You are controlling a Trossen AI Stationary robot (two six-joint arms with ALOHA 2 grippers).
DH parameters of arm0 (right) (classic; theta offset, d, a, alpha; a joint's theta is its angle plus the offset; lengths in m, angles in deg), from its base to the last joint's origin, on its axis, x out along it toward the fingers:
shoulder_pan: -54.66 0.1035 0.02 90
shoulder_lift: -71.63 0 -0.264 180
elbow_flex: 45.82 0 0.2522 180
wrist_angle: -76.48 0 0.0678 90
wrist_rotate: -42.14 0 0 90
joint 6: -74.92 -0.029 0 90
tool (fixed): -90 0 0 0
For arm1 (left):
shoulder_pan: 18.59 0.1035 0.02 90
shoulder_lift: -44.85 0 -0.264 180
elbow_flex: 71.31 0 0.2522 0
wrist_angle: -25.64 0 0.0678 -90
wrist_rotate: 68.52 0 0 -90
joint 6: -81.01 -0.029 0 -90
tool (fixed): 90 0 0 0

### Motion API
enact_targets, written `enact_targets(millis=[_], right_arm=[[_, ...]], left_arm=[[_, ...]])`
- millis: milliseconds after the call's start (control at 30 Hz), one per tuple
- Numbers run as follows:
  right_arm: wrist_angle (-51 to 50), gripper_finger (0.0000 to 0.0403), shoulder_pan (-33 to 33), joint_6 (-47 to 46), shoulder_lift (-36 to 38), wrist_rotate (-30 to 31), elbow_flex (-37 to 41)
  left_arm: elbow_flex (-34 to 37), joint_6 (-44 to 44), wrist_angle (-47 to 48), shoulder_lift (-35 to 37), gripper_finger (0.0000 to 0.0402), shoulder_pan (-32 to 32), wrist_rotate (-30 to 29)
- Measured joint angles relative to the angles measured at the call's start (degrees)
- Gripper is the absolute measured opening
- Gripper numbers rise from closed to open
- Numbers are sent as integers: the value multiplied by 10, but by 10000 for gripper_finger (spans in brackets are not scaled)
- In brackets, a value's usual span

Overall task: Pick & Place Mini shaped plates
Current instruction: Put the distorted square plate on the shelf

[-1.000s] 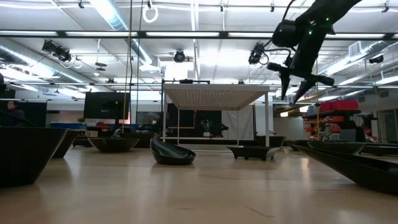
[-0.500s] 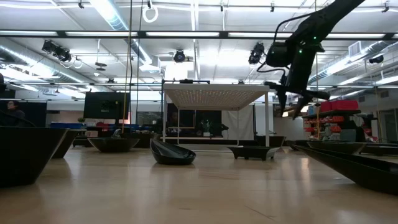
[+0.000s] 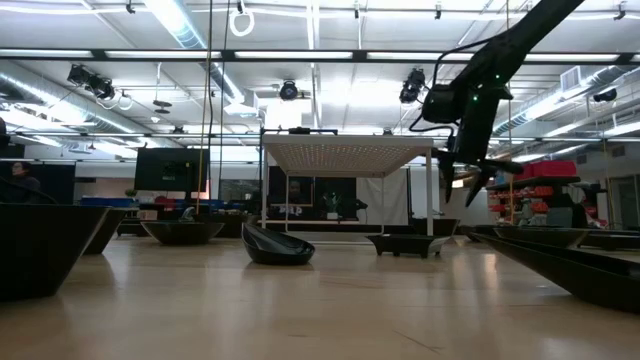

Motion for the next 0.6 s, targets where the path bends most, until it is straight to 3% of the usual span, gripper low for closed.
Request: enact_targets(millis=[600], right_arm=[[1,167,-2,-13,-55,-21,0]], left_arm=[[0,0,0,0,3,0,0]])
